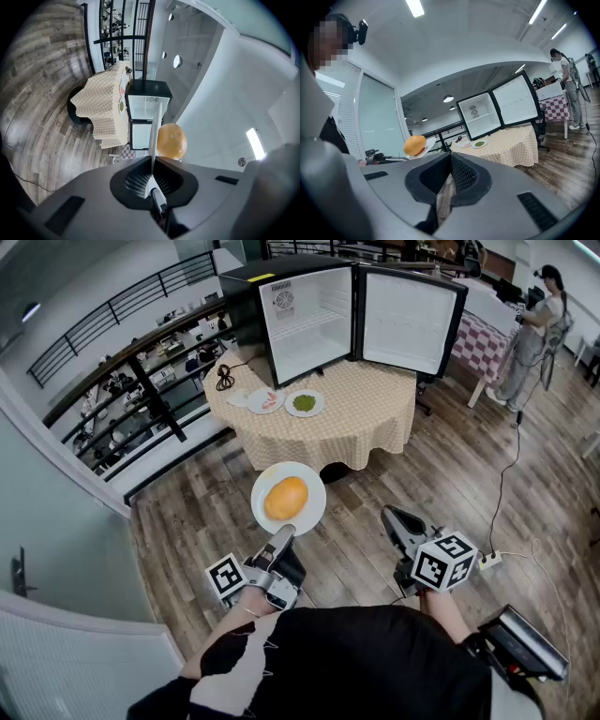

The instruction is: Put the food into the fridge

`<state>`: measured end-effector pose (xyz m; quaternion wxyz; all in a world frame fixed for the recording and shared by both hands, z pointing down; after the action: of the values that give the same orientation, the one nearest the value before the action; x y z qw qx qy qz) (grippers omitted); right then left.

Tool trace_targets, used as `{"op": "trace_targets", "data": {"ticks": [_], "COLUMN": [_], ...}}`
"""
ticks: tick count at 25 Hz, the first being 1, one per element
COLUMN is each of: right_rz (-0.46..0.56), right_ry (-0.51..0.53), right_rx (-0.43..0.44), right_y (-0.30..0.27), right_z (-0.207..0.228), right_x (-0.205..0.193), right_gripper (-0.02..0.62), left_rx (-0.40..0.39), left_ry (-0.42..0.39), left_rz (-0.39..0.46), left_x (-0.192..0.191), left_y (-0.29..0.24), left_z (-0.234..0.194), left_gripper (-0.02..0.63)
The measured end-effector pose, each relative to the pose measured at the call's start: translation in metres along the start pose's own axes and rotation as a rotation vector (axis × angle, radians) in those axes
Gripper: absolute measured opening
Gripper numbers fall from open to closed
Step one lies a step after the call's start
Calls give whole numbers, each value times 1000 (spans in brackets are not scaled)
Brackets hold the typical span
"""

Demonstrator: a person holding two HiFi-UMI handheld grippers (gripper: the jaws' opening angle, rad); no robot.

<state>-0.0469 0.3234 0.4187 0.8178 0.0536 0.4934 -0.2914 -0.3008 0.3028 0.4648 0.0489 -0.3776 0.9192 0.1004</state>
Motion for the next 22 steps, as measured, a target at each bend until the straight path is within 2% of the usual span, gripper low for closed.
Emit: {"op": "trace_targets", "data": {"ticks": [9,14,19,22], "right_rz": [-6,-9,-40,-56], "right_ry": [12,-14,-43,-72], "right_rx": [2,15,-10,-42], "right_y": [7,10,23,28], "right_z": [8,6,34,42], "right_x": [0,-2,-17,-22], "right_gripper": [15,15,15,15], "left_rx": [1,-32,-97,-108], "left_ry": [20,10,-59,-61], "left_rz": [5,-5,-80,-92], "left_x": [-10,-6,-8,-8], "left_y": [-8,-12,-19,-22], "left_z": [-5,-2,-3,-2], "left_gripper": [20,20,20,20]}}
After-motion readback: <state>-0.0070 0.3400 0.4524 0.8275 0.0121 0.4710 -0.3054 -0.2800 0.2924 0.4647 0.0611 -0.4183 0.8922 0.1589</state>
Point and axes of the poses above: the fingertips, and each gripper's own axes: y backward along the fingers, z to its right, x out of its top, the point moved 5 cm from there along y, backward along the fingers, and after that the axes turned 9 degrees about -y, right-handed, at the moved point
